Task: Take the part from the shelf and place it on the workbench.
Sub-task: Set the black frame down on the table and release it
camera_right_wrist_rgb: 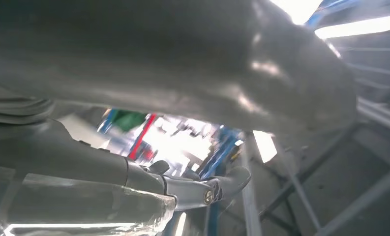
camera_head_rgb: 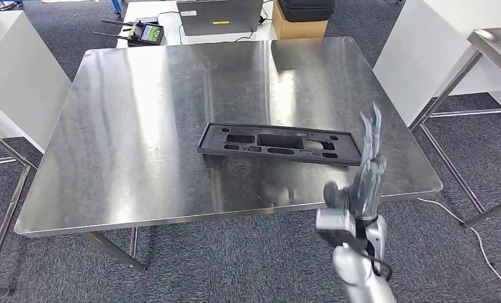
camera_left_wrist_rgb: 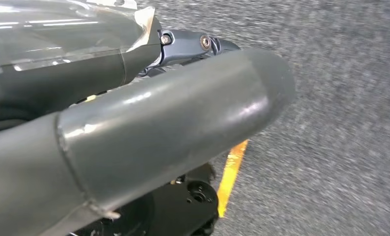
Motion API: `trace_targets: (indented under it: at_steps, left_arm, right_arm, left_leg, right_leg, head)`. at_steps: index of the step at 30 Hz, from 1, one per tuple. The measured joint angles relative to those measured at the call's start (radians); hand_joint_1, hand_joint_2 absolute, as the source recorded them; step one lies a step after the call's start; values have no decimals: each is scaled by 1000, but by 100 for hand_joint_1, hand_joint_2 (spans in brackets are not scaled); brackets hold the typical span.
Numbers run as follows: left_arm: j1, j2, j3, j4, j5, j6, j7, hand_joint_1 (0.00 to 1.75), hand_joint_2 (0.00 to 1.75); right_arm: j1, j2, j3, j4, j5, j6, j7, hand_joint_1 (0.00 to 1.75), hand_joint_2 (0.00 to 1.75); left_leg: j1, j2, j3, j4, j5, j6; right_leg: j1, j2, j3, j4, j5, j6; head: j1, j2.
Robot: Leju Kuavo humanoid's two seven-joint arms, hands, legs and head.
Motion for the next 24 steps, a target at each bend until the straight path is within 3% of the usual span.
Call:
trace_targets:
  at_steps: [4,8,10,12,13,14,15,17,19,21,23,24]
  left_arm:
    - [-2,0,27,0,19,23,33,0,0]
    - [-5,-2,52,0,35,35,40,0,0]
    - [-7,-5,64,0,47,43,40,0,0]
    - [-10,-10,82,0,71,60,37,0,0]
    - [-11,-14,92,0,84,72,33,0,0]
    - [-11,-18,103,0,96,85,28,0,0]
    - [-11,-22,114,0,107,98,23,0,0]
    - [-12,-32,136,0,127,122,12,0,0]
    - [-13,-42,158,0,147,148,3,0,0]
    - [-15,-54,180,0,168,172,-9,0,0]
    - [-16,-64,203,-2,186,187,-20,0,0]
    - [-16,-69,212,-3,190,190,-24,0,0]
  right_arm:
    - [148,-5,71,-102,-137,79,-58,0,0]
    - [212,-1,110,-123,-204,137,-80,0,0]
    - [221,0,117,-124,-235,172,-84,0,0]
    - [222,1,120,-108,-281,237,-91,0,0]
    - [221,3,121,-91,-301,272,-99,0,0]
    - [217,6,122,-67,-316,302,-110,0,0]
    - [212,11,124,-41,-327,326,-120,0,0]
    - [196,25,126,14,-351,358,-132,0,0]
    - [175,43,123,72,-374,365,-122,0,0]
    - [151,64,107,142,-396,354,-99,0,0]
    - [126,83,83,212,-416,342,-85,0,0]
    - [114,92,71,244,-424,339,-85,0,0]
  left_leg:
    - [-6,2,3,3,-7,10]
    - [-6,4,15,-10,2,28]
    - [0,8,22,-21,14,39]
    - [-3,10,18,-21,18,43]
    - [-5,10,14,-21,20,44]
    - [-8,10,11,-21,22,45]
    - [-10,9,7,-20,25,44]
    - [-12,7,2,-18,31,39]
    - [-13,5,-1,-15,37,29]
    - [-11,4,-1,-16,43,15]
    - [-7,2,-4,-19,42,-3]
    - [-5,3,-9,-8,19,-12]
  right_leg:
    - [-9,0,4,-2,-3,7]
    - [-12,-1,7,5,-13,16]
    - [-8,-1,-21,80,-65,4]
    - [-5,0,-72,215,-140,-12]
    - [-3,0,-89,267,-164,-14]
    - [-1,0,-89,285,-171,-12]
    - [0,0,-68,263,-162,-7]
    - [2,0,25,124,-123,0]
    - [9,3,93,18,-88,-7]
    - [22,7,97,1,-77,-24]
    - [17,6,90,-18,-66,-52]
    - [13,5,88,-28,-54,-68]
  head:
    - [-1,0]
    - [0,0]
    - [4,0]
    - [8,0]
    - [9,0]
    - [9,0]
    - [9,0]
    - [9,0]
    - [8,0]
    - [8,0]
    - [12,0]
    - [11,0]
